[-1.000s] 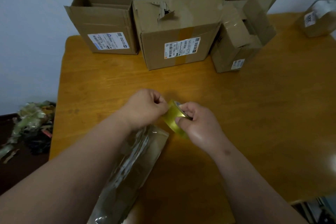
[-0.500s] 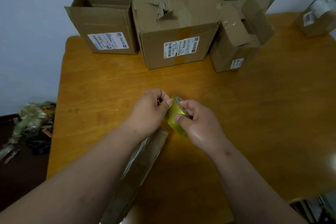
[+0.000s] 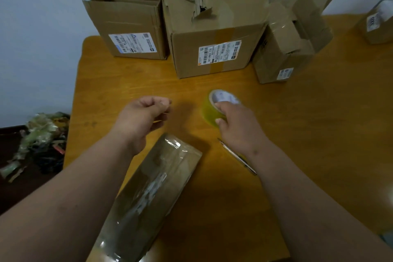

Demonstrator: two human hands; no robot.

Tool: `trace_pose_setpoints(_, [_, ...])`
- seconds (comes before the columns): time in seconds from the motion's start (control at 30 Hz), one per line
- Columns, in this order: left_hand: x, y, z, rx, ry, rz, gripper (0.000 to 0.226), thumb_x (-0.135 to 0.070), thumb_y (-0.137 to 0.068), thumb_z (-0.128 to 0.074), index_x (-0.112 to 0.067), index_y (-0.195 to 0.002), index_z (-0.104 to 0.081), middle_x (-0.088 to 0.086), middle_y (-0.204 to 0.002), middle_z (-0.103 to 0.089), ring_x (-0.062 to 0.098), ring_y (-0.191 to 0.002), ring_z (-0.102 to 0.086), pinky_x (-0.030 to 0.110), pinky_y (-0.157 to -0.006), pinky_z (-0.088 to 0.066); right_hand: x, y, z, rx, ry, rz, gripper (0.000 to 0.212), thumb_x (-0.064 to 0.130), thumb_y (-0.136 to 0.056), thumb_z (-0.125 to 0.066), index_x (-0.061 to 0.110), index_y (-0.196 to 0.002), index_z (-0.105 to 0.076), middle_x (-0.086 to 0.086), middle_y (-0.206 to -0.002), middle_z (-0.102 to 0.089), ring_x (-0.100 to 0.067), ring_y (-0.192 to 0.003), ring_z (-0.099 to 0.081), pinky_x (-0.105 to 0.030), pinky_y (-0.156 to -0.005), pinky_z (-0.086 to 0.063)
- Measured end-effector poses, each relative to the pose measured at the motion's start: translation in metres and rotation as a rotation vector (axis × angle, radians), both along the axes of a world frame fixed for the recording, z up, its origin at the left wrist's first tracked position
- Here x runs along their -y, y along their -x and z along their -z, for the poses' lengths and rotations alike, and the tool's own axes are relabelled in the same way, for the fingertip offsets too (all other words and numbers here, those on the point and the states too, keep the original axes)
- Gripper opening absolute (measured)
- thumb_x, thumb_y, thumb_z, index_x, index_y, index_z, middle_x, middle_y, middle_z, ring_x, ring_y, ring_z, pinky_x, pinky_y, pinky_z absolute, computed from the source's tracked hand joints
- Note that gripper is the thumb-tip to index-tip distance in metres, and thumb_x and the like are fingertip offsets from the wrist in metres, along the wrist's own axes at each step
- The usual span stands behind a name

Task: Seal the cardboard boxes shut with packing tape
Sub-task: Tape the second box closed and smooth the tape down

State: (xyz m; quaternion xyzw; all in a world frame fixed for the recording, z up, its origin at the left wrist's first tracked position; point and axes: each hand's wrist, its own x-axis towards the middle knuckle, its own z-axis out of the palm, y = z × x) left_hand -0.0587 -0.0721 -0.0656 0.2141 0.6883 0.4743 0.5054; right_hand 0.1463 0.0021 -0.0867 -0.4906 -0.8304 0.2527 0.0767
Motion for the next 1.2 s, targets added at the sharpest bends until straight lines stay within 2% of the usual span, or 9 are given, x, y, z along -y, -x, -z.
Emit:
trace_pose_setpoints(0.23, [0.059, 0.032, 0.034, -0.416, 0.137, 0.178, 0.025, -0.027, -0.095, -0.063, -0.021, -0.118, -0.062, -0.002, -0.112, -0.066, 0.015, -0.105, -0.061, 0.024, -0.085, -0.045, -0.009, -0.024, 0.06, 0.435, -0.003, 0.036, 0.032, 0.016, -0.094, -0.051, 0.02, -0.126, -0.054, -0.008, -0.118, -0.063, -0.031, -0.115, -0.054, -0.04, -0.093, -0.039])
trace_pose_setpoints(0.33, [0.077, 0.031, 0.041, -0.536, 0.214, 0.415, 0.052, -0.046, -0.091, -0.058, -0.024, -0.138, -0.049, -0.006, -0.126, -0.058, 0.011, -0.112, -0.056, 0.026, -0.087, -0.042, 0.004, -0.012, 0.043, 0.26, -0.096, 0.137, 0.05, 0.022, -0.095, -0.052, 0.02, -0.144, -0.042, -0.005, -0.148, -0.042, -0.03, -0.138, -0.033, -0.048, -0.112, -0.026])
trace_pose_setpoints(0.43, [0.088, 0.022, 0.045, -0.629, 0.24, 0.594, 0.063, -0.059, -0.09, -0.05, -0.033, -0.146, -0.038, -0.008, -0.134, -0.053, 0.012, -0.119, -0.053, 0.026, -0.094, -0.042, 0.044, 0.026, 0.007, -0.067, 0.087, 0.055, 0.054, 0.033, -0.098, -0.053, 0.023, -0.149, -0.036, 0.002, -0.148, -0.041, -0.018, -0.137, -0.037, -0.036, -0.113, -0.031])
trace_pose_setpoints(0.67, [0.096, 0.013, 0.05, -0.518, 0.199, 0.585, 0.051, -0.051, -0.099, -0.039, -0.041, -0.148, -0.03, -0.011, -0.129, -0.059, 0.002, -0.101, -0.052, 0.012, -0.076, -0.039, 0.069, 0.059, 0.02, -0.079, 0.48, 0.087, 0.043, 0.037, -0.099, -0.053, 0.029, -0.141, -0.051, 0.003, -0.133, -0.062, -0.014, -0.117, -0.059, -0.034, -0.1, -0.049])
trace_pose_setpoints(0.8, [0.103, 0.02, 0.048, -0.501, 0.306, 0.633, 0.074, -0.07, -0.087, -0.035, -0.041, -0.153, -0.02, -0.007, -0.14, -0.055, 0.013, -0.12, -0.055, 0.022, -0.091, -0.044, 0.067, 0.058, 0.022, -0.097, 0.587, 0.123, 0.042, 0.037, -0.102, -0.047, 0.026, -0.143, -0.049, 0.002, -0.135, -0.06, -0.016, -0.118, -0.057, -0.035, -0.101, -0.048])
trace_pose_setpoints(0.97, [0.133, 0.021, 0.047, -0.47, 0.384, 0.699, 0.096, -0.071, -0.074, -0.067, -0.045, -0.151, -0.015, -0.018, -0.124, -0.059, 0.006, -0.107, -0.058, 0.021, -0.085, -0.049, 0.082, 0.058, 0.024, 0.03, 0.632, 0.045, 0.09, 0.06, -0.069, -0.075, 0.034, -0.146, -0.036, 0.009, -0.127, -0.063, -0.013, -0.111, -0.062, -0.038, -0.096, -0.052])
trace_pose_setpoints(1.03, [0.136, 0.024, 0.049, -0.474, 0.353, 0.676, 0.089, -0.065, -0.074, -0.071, -0.047, -0.148, -0.024, -0.023, -0.114, -0.06, 0.002, -0.102, -0.057, 0.021, -0.085, -0.05, 0.086, 0.058, 0.029, 0.018, 0.588, 0.061, 0.08, 0.062, -0.062, -0.076, 0.032, -0.132, -0.052, 0.011, -0.111, -0.069, -0.009, -0.099, -0.066, -0.036, -0.089, -0.055])
trace_pose_setpoints(1.13, [0.127, 0.038, 0.041, -0.527, 0.352, 0.669, 0.083, -0.066, -0.076, -0.068, -0.052, -0.146, -0.027, -0.015, -0.13, -0.06, 0.01, -0.116, -0.057, 0.033, -0.097, -0.049, 0.085, 0.058, 0.027, 0.0, 0.546, 0.078, 0.044, 0.052, -0.086, -0.065, 0.027, -0.122, -0.061, 0.007, -0.106, -0.07, -0.015, -0.097, -0.065, -0.035, -0.086, -0.053])
trace_pose_setpoints(1.2, [0.124, 0.049, 0.034, -0.882, 0.376, 0.598, 0.075, -0.072, -0.082, -0.053, -0.048, -0.148, -0.026, -0.01, -0.142, -0.052, 0.017, -0.129, -0.048, 0.038, -0.105, -0.042, 0.085, 0.057, 0.024, 0.05, 0.497, 0.116, 0.04, 0.05, -0.097, -0.049, 0.021, -0.123, -0.059, 0.001, -0.108, -0.067, -0.02, -0.098, -0.063, -0.034, -0.083, -0.051])
